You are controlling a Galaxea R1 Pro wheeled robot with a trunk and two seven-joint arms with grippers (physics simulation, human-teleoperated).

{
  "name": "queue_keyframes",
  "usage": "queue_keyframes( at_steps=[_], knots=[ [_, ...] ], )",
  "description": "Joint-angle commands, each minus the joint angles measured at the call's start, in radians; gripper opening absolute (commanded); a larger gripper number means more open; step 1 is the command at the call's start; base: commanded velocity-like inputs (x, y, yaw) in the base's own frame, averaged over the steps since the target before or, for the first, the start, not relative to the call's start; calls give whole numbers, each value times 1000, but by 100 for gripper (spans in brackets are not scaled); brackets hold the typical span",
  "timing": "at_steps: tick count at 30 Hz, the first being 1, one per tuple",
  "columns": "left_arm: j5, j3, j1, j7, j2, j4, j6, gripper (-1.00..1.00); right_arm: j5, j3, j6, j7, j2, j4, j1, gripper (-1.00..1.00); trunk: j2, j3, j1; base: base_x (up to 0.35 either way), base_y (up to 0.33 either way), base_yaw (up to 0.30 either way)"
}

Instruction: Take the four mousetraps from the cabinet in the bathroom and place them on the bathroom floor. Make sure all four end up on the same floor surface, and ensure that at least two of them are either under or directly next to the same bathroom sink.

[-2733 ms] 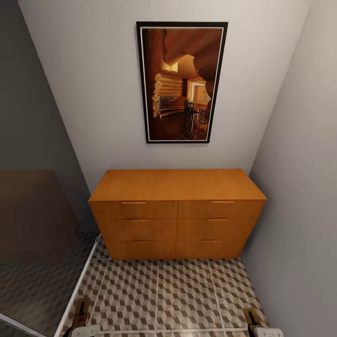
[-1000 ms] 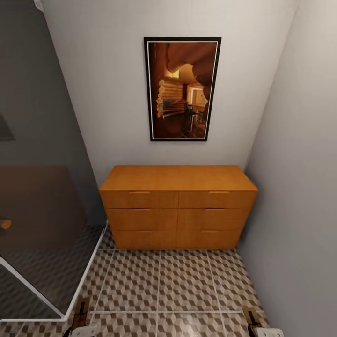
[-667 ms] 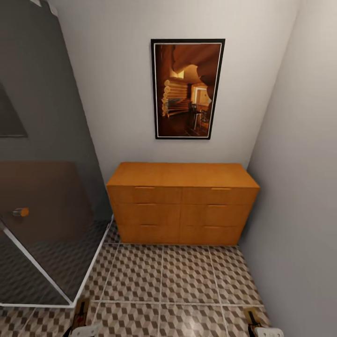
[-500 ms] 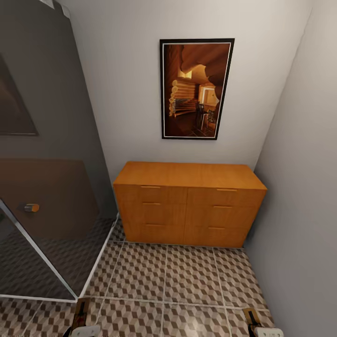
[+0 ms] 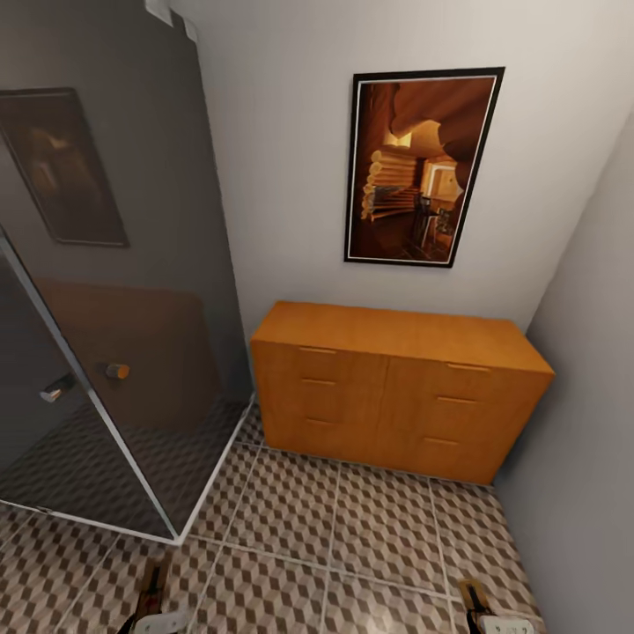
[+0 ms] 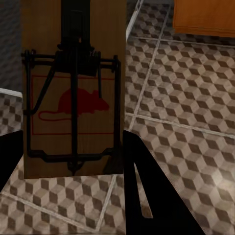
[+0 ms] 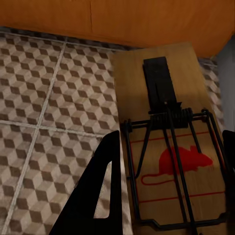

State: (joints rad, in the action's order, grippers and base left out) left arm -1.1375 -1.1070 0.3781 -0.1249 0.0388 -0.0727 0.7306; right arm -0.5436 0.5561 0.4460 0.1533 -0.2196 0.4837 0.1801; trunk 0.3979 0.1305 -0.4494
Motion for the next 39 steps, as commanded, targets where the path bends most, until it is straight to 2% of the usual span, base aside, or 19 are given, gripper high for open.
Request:
queue_keyframes(
  at_steps=[1,39],
  knots=[
    [5,-7,1,-10,0,-1,1,-100,-7,8,3,5,-1,1,1,-100,2,2,-1,0,0,274],
    [5,-7,1,-10,0,-1,1,-100,-6,10,3,5,-1,1,1,-100,2,2,-1,0,0,274]
  ],
)
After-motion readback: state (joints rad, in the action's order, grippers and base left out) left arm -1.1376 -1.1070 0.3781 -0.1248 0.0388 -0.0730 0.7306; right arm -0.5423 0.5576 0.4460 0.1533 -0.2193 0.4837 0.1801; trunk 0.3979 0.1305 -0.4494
